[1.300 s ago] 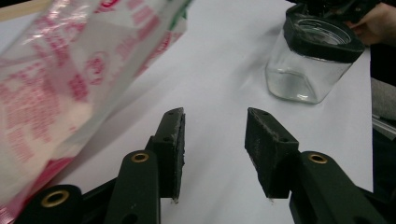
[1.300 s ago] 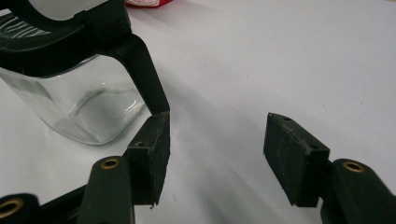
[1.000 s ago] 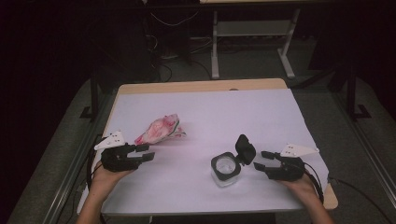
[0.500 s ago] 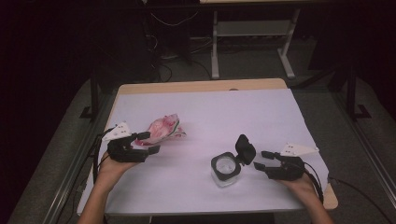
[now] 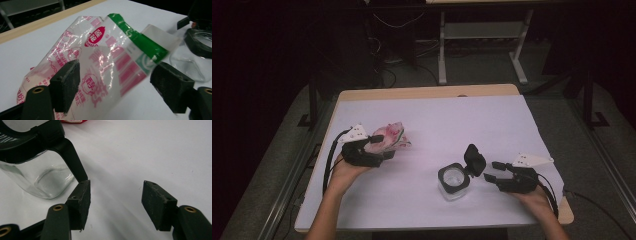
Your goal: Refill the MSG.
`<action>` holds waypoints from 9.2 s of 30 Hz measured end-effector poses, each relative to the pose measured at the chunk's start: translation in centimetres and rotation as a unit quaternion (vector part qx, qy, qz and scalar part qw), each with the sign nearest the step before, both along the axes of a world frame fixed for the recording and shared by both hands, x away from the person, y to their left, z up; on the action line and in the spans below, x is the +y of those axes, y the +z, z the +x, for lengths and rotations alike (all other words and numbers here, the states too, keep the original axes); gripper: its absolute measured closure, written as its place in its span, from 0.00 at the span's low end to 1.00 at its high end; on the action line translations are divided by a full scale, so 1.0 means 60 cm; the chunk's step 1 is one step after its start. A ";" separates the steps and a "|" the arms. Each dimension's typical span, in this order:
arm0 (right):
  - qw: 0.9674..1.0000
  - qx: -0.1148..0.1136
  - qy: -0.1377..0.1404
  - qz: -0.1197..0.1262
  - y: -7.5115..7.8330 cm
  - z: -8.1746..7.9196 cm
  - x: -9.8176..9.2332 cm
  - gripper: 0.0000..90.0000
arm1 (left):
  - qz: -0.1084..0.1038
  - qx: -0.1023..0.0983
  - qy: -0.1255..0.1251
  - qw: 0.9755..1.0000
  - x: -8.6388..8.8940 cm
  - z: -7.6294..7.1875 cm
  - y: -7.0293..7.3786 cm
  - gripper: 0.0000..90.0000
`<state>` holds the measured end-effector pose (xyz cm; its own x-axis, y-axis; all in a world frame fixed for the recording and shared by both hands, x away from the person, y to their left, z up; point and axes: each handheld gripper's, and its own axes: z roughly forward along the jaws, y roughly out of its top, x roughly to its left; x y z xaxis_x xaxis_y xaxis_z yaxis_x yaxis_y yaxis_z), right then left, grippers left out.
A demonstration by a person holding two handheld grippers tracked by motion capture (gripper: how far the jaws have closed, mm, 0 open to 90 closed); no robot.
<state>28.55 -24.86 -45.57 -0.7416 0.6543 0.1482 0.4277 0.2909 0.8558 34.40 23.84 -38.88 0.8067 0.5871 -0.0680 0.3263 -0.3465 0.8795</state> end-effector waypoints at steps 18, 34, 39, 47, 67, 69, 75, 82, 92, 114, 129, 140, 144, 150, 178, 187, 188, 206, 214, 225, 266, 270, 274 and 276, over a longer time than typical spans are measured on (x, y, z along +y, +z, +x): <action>1.000 0.007 0.003 0.002 0.000 0.002 0.001 0.44 | -0.014 -0.022 0.016 1.000 0.004 0.002 -0.003 0.74; 1.000 0.007 0.006 -0.002 0.000 0.002 0.002 0.44 | -0.026 -0.021 0.005 0.999 0.003 0.013 -0.005 0.99; 1.000 0.006 0.005 -0.004 0.000 0.002 0.002 0.44 | -0.026 -0.026 0.008 0.999 0.007 0.011 0.001 1.00; 1.000 0.005 0.001 -0.004 0.000 0.002 0.002 0.44 | -0.044 -0.034 0.008 0.998 0.036 0.015 0.036 1.00; 1.000 -0.008 -0.001 0.004 0.004 -0.009 0.001 0.43 | -0.119 -0.017 -0.034 0.992 0.029 0.002 0.127 1.00; 1.000 -0.012 0.000 -0.001 0.010 -0.017 0.003 0.42 | -0.121 -0.014 -0.035 0.992 0.028 -0.003 0.131 1.00; 1.000 -0.011 0.002 -0.001 0.037 -0.052 0.013 0.42 | -0.112 -0.013 -0.036 0.993 0.022 -0.015 0.144 1.00; 0.999 -0.001 0.039 -0.008 0.041 -0.098 0.035 0.42 | -0.128 -0.008 -0.049 0.990 0.017 -0.020 0.150 1.00; 0.997 -0.005 0.077 -0.004 0.070 -0.134 0.059 0.57 | -0.129 -0.010 -0.059 0.990 0.012 -0.032 0.163 1.00; 0.994 -0.038 0.100 0.000 0.122 -0.119 0.167 1.00 | -0.133 0.009 -0.076 0.988 0.008 -0.034 0.164 1.00; 0.996 -0.065 0.059 -0.015 0.140 -0.060 0.258 1.00 | -0.151 0.011 -0.105 0.983 0.007 -0.047 0.175 1.00; 0.996 -0.076 0.027 -0.034 0.149 -0.013 0.313 1.00 | -0.166 0.010 -0.134 0.977 0.001 -0.062 0.191 1.00; 0.996 -0.074 0.026 -0.031 0.149 0.001 0.327 1.00 | -0.175 0.010 -0.141 0.974 -0.001 -0.069 0.198 1.00; 0.996 -0.081 0.029 -0.025 0.141 0.014 0.340 1.00 | -0.184 0.009 -0.155 0.971 -0.005 -0.077 0.209 1.00; 0.979 -0.172 0.100 -0.045 0.134 -0.059 0.391 1.00 | -0.127 0.021 -0.186 0.974 -0.072 -0.078 0.274 1.00; 0.977 -0.171 0.123 -0.042 0.114 -0.078 0.397 1.00 | -0.096 0.049 -0.195 0.975 -0.111 -0.059 0.259 1.00; 0.977 -0.168 0.127 -0.044 0.112 -0.079 0.397 1.00 | -0.091 0.052 -0.196 0.975 -0.116 -0.058 0.257 1.00; 0.978 -0.165 0.126 -0.025 0.080 -0.103 0.394 1.00 | -0.051 0.092 -0.206 0.973 -0.176 -0.038 0.234 1.00; 0.977 -0.169 0.129 -0.025 0.078 -0.104 0.393 1.00 | -0.026 0.114 -0.221 0.968 -0.198 -0.019 0.231 1.00; 0.977 -0.169 0.128 -0.014 0.081 -0.108 0.380 1.00 | 0.025 0.124 -0.226 0.966 -0.239 -0.012 0.238 1.00; 0.977 -0.164 0.136 0.031 0.080 -0.110 0.381 1.00 | 0.165 0.171 -0.213 0.948 -0.321 -0.003 0.231 1.00; 0.976 -0.163 0.138 0.036 0.081 -0.110 0.381 1.00 | 0.176 0.175 -0.211 0.945 -0.325 -0.001 0.231 1.00; 0.976 -0.163 0.138 0.037 0.081 -0.111 0.382 1.00 | 0.183 0.179 -0.212 0.943 -0.331 -0.002 0.230 1.00; 0.976 -0.163 0.139 0.038 0.081 -0.111 0.382 1.00 | 0.184 0.178 -0.213 0.943 -0.332 -0.002 0.229 1.00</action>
